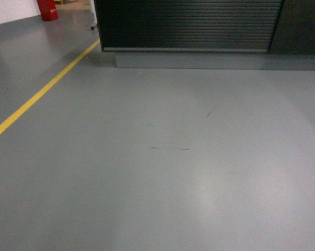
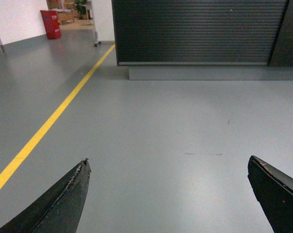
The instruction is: Place dark red mango on scale at checkout
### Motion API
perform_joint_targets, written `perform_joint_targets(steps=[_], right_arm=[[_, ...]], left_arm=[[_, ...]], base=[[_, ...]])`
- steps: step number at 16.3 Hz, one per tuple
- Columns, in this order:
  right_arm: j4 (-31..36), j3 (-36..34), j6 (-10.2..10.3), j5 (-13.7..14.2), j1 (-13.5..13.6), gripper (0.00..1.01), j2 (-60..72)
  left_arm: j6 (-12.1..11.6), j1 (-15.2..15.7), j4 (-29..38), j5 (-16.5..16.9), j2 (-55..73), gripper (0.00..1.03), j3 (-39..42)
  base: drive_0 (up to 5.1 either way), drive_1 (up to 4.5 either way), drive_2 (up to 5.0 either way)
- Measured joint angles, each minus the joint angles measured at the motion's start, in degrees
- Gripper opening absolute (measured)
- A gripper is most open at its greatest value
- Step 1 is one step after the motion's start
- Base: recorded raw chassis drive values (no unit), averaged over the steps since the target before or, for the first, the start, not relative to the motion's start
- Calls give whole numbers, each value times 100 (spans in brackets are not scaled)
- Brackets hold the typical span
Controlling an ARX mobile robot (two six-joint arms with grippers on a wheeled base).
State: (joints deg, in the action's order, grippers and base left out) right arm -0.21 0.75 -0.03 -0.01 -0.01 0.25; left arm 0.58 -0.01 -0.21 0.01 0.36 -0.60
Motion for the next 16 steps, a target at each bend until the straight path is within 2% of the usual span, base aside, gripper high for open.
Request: perform_joint_targets(steps=[16], right_arm=[[0,0,0,0,0,98,0]], left_arm=[[2,0,0,0,0,98,0]], base=[[0,0,0]])
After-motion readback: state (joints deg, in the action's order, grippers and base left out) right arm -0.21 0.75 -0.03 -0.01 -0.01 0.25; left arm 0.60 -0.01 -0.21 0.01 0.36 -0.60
